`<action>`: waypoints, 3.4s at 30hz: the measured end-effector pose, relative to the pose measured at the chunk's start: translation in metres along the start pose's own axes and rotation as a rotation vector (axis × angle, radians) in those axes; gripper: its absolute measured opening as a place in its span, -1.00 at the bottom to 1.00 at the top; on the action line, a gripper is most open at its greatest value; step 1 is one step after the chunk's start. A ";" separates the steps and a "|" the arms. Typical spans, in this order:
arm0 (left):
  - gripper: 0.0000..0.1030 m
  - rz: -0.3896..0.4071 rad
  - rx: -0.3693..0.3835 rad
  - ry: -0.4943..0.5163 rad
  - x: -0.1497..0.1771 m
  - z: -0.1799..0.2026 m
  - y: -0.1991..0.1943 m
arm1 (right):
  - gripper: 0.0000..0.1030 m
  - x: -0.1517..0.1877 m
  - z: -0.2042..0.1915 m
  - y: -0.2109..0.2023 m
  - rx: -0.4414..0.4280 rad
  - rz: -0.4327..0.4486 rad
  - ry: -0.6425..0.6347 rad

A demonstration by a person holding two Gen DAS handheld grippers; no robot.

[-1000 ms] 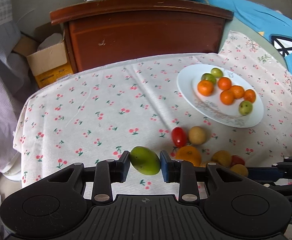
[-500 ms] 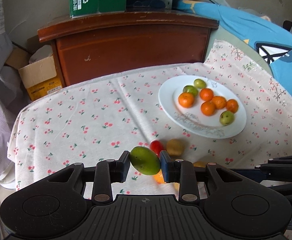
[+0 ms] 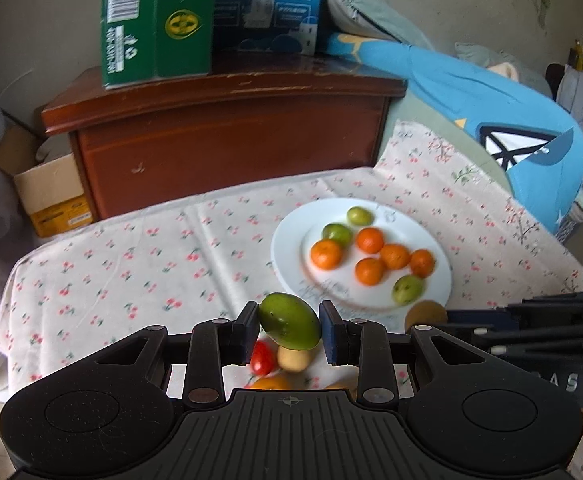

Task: Organize fruits
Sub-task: 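Carry both fruits onto the white plate and open both tools, then withdraw both open tools from the plate toward the fruit pile, then grasp a brown fruit with the left tool while the right tool grasps a red cherry tomato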

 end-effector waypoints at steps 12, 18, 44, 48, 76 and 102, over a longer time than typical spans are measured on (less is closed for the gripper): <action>-0.43 0.026 0.035 -0.012 -0.024 0.019 0.024 | -0.45 -0.043 0.038 -0.007 0.040 0.050 0.045; -0.43 -0.003 0.031 -0.038 -0.024 0.014 0.048 | -0.45 -0.048 0.057 0.006 0.038 0.023 0.093; -0.03 -0.026 0.037 -0.098 -0.040 0.011 0.087 | -0.40 -0.047 0.068 0.055 0.072 -0.015 0.131; 0.29 -0.017 -0.005 -0.104 -0.046 0.004 0.077 | -0.40 -0.056 0.067 0.049 0.081 0.018 0.122; 0.41 -0.112 -0.129 -0.093 0.008 -0.027 -0.003 | -0.39 -0.009 0.021 0.021 -0.012 -0.076 -0.033; 0.32 -0.199 -0.024 0.084 0.084 0.009 0.008 | -0.40 0.045 0.000 0.041 -0.066 -0.212 -0.227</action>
Point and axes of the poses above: each gripper's, at about its wrist camera, not at the fingertips, and y roughly the way its jaws point, z to its right, x to its underside, the point moved 9 cm from there along y, roughly the way its jaws point, and after that the axes turned 4 degrees about y, right-handed, at the moved point
